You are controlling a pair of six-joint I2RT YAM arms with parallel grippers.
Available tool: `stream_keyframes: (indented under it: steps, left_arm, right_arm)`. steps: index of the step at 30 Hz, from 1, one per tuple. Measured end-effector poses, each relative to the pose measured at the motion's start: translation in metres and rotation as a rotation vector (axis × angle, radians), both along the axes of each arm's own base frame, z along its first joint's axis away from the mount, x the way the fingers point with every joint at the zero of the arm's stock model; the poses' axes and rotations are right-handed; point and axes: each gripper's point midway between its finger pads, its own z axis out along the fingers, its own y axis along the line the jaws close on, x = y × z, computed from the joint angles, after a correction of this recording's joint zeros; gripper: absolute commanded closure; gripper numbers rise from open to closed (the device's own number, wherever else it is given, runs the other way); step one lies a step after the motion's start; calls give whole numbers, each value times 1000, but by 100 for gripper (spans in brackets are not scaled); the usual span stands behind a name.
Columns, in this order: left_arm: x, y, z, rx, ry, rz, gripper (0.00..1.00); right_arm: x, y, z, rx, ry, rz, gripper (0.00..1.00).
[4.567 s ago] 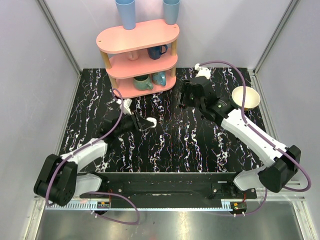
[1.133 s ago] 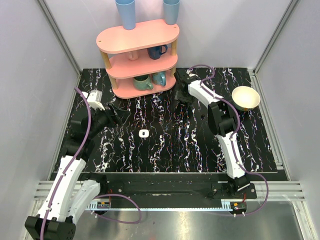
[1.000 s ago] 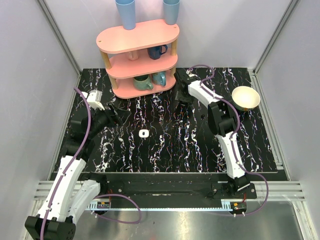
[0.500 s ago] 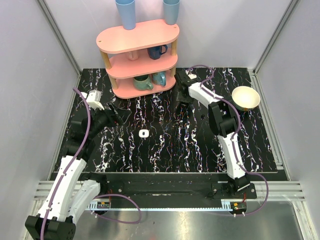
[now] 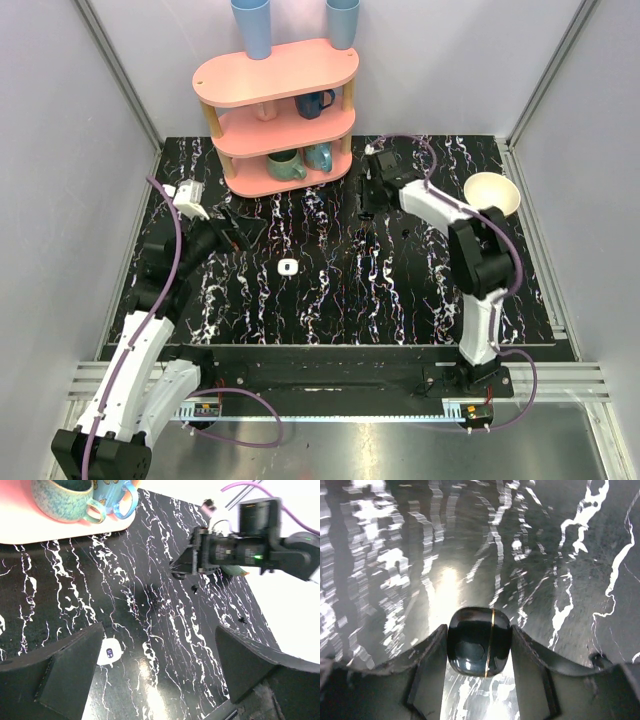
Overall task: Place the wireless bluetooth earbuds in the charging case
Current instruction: Pick up the charging case from the center of the board, then pass from the right arm to the left
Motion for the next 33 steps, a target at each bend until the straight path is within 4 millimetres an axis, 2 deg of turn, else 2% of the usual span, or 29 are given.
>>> stream_keyframes:
  steps: [2,6,9,12,14,18,22,26,28,30,33]
  left_arm:
    - [1,-1,2,-6,-6,-1,1]
    - [1,-4,5,-23,-10,-16,1]
    - [0,-11,9,-38,-22,-57,1]
    - [-5,-26,18,-64,-60,-165,1]
    - [-8,-36,24,-85,-82,-243,1]
    - [-13,-54,24,-114,-46,-385,1]
    - [-14,-66,37,-126,-37,-488,1]
    - [-24,-75,54,-128,-79,-557,1]
    - [-27,-79,59,-128,-95,-579,4]
    - [-30,-84,58,-129,-92,-598,10]
    - [-31,-93,52,-132,-66,-620,12]
  right_arm:
    - [-7,8,34,61,-68,79,91]
    - [-29,24,126,187,-307,285,91]
    - [-59,29,198,239,-551,457,92]
    - [-93,30,246,223,-781,608,91]
    - [-117,36,265,175,-907,719,93]
    - [-155,62,275,51,-1066,946,98]
    - [-178,83,259,-80,-1135,1138,98]
    - [-184,88,239,-184,-1162,1231,99]
    - [-186,90,237,-220,-1174,1254,99]
    - [-188,93,237,-243,-1192,1272,100]
    - [-193,98,240,-268,-1222,1295,100]
